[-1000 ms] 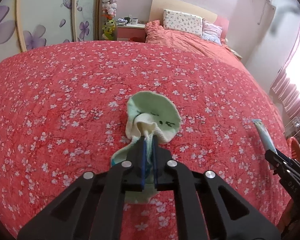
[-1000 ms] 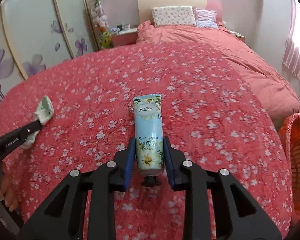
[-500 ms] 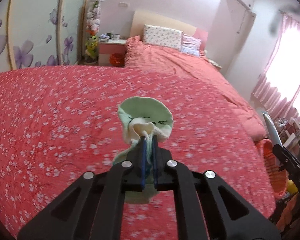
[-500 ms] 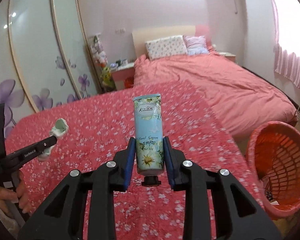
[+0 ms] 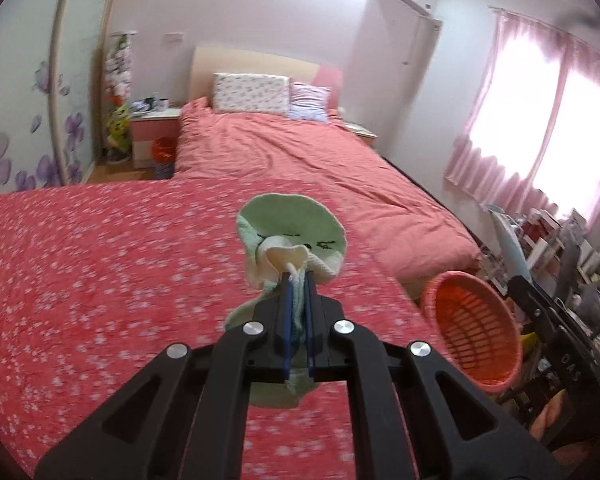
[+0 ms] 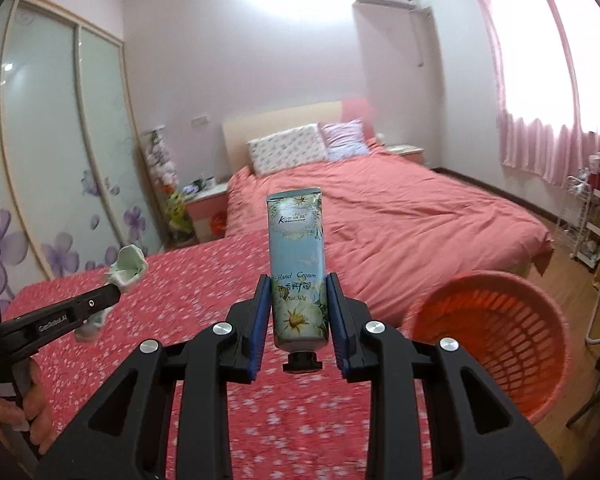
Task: Collect trash
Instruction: 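Carry the sock and cream tube in both tools over the orange basket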
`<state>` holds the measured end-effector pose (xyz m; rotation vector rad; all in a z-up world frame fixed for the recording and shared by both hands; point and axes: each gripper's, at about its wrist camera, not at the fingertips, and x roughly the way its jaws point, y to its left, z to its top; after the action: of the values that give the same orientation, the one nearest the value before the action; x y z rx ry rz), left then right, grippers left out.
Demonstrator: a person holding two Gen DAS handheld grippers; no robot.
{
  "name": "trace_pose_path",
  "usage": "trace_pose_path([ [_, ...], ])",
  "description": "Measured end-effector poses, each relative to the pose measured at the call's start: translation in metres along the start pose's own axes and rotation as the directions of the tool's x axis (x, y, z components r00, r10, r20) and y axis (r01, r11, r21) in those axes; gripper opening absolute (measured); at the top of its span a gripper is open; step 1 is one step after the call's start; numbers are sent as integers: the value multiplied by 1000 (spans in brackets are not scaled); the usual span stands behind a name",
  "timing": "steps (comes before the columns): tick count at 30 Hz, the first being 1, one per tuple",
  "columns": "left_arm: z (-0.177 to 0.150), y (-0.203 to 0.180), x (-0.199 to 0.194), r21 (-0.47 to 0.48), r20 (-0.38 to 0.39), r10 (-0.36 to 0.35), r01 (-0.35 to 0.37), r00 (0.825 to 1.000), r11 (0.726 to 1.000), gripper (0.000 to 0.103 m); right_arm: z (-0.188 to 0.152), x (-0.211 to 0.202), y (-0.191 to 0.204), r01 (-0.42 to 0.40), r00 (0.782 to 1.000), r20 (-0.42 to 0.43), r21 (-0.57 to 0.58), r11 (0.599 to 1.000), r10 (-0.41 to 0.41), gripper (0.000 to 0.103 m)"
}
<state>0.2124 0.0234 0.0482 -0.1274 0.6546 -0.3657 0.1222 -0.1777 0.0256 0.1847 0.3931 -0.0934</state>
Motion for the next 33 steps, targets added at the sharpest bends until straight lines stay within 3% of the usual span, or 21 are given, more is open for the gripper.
trace_pose_path([
  [16, -9, -135, 36, 129, -64, -168, 175, 984, 976, 6, -8, -19, -73, 139, 989, 33, 90, 986, -142, 28],
  [33, -43, -242, 100, 176, -206, -325, 361, 923, 916, 6, -19, -17, -139, 219, 974, 5, 217, 951, -226, 28],
])
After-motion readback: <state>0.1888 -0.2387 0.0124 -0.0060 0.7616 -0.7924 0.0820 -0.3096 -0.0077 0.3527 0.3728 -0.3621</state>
